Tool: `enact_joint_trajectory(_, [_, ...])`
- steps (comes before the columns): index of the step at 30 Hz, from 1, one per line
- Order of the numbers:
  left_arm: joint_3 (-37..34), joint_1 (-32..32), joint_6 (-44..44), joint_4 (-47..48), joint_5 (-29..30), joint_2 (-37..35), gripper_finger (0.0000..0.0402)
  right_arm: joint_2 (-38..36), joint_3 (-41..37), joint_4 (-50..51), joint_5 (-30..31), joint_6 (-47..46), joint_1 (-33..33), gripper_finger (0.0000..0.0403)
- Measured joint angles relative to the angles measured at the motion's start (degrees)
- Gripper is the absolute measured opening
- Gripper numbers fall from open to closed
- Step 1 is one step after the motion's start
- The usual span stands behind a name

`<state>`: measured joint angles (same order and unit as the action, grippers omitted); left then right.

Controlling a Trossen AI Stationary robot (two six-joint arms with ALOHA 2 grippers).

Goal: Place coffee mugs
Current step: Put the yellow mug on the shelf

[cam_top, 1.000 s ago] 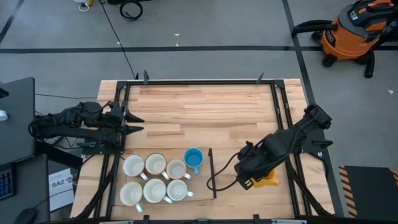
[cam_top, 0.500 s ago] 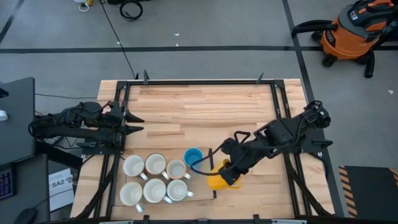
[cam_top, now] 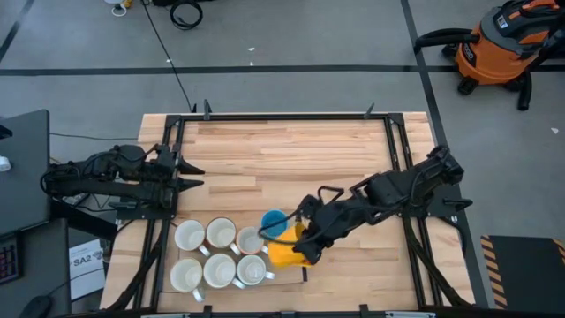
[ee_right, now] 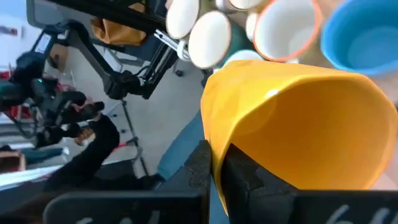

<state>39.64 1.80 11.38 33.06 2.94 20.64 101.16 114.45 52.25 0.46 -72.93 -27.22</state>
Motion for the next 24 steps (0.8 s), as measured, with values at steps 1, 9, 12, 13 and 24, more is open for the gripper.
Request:
enact_joint_trajectory(1, [0.0,0.0,0.0,0.0,0.0,0.0,0.0156,0.8,0.0,-0.7,-0.1,1.0,0.0,0.0023])
enact_joint_trajectory(9, [0.0,0.0,0.0,0.1,0.0,0.0,0.0156,5.7,0.0,-0.3,-1.6,6.8,-0.1,0.0023])
enact_joint_trajectory(12, [0.0,0.0,0.0,0.1,0.0,0.0,0.0156,6.6,0.0,-0.4,-1.5,7.3,0.0,0.0023])
enact_joint_trajectory(13, [0.0,0.0,0.0,0.0,0.0,0.0,0.0156,6.7,0.0,0.0,-1.4,7.4,0.0,0.0023])
enact_joint_trajectory(24, [0.0,0.0,0.0,0.2,0.0,0.0,0.0156,8.4,0.0,-0.8,-1.3,6.7,1.0,0.0023])
